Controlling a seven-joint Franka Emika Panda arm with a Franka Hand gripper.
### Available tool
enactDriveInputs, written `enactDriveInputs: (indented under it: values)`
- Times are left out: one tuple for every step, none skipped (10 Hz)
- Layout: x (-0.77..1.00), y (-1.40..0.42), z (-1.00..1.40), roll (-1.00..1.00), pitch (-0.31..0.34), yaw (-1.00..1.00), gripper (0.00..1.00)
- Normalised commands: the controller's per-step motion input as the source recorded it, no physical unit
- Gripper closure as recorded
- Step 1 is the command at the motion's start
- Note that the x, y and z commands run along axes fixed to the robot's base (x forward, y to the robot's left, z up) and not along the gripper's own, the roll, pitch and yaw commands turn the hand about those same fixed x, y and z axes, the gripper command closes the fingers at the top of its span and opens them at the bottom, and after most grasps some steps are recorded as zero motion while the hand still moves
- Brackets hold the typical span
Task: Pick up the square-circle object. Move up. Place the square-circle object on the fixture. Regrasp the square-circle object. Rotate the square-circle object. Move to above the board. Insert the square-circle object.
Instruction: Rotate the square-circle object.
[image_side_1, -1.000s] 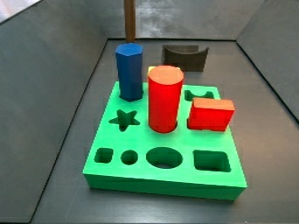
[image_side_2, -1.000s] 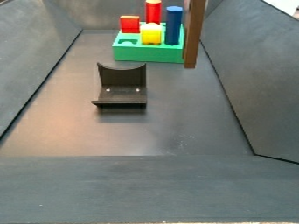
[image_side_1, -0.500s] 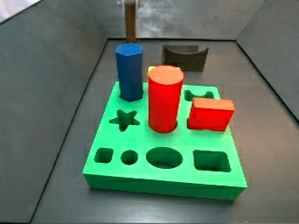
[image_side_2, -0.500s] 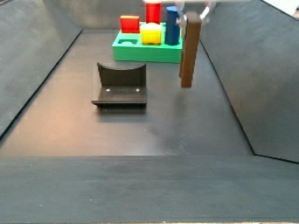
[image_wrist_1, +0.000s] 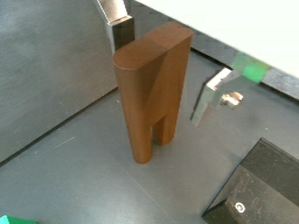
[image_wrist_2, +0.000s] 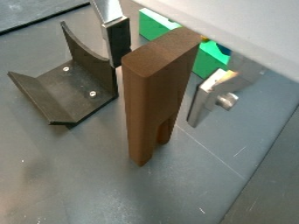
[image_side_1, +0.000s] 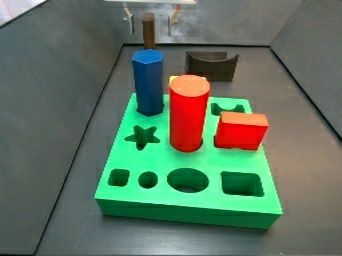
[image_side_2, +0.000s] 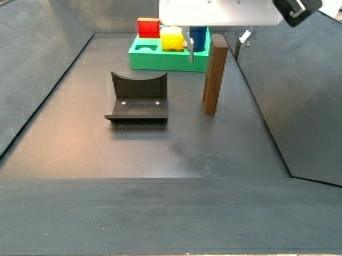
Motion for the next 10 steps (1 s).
enactDriveInputs:
  values:
    - [-0.01,0.0,1.0,0.05,-0.052,-0.01,0.0]
    - [-0.03,0.0,1.0,0.05,-0.013,0.0,0.0]
    - [-0.03,0.01,0.89,0.06,0.0,0.0,0.0]
    - [-0.02,0.01,0.66,0.07,0.022,0.0,0.0]
    - [-0.01,0.01,0.48,0.07,0.039,0.01,0.0]
    - [0.0,0.01,0.24,0.08,0.065,0.01,0.0]
    - [0.0,0.08,0.0,0.01,0.013,-1.0,0.0]
    - [0.02,0.07,-0.12,0.01,0.012,-1.0,0.0]
    - [0.03,0.06,-0.09,0.01,0.009,-1.0,0.0]
    - [0.03,0.05,-0.04,0.01,0.008,-1.0,0.0]
